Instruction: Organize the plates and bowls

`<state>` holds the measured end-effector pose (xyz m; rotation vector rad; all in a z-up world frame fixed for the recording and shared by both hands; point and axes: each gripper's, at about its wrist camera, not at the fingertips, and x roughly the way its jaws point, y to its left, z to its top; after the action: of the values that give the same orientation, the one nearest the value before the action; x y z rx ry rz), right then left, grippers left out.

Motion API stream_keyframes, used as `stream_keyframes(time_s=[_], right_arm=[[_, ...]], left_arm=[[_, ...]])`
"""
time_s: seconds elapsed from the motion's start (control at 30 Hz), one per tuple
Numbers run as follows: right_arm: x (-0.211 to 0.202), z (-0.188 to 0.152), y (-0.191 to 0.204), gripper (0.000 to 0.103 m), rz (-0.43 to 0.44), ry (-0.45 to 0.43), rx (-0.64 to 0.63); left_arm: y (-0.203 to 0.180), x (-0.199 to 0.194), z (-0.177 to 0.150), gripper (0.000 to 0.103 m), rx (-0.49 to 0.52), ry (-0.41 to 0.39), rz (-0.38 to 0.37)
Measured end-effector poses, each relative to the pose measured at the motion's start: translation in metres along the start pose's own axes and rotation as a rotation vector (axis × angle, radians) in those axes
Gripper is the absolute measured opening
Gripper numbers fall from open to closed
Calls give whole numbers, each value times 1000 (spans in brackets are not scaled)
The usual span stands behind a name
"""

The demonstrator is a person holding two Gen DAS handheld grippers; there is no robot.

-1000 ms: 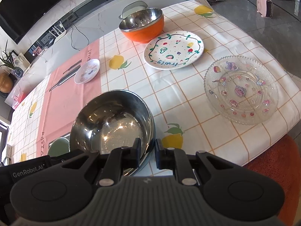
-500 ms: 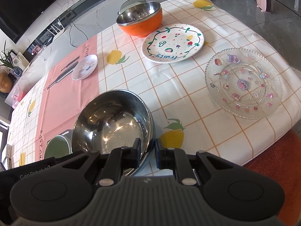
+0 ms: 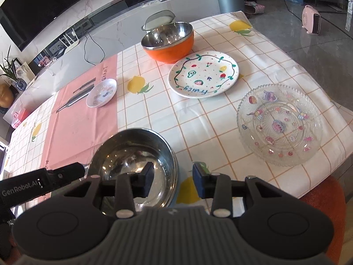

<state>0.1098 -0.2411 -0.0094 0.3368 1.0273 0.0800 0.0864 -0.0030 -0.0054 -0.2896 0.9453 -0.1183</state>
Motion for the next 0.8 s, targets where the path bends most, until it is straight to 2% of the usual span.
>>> stream_keyframes(time_s=[0.3,0.5,0.8], right_arm=[[-8,49,-2,44,-10,-85,-9],[-5,83,-7,50,-22,-125,-3],[19,131,-13,49,-18,-136,17]], left_arm=[[-18,3,45,41,30,-35,-63],[-29,19,76,42,35,-35,-99],[-32,56,119,42,-41,-27,-147]])
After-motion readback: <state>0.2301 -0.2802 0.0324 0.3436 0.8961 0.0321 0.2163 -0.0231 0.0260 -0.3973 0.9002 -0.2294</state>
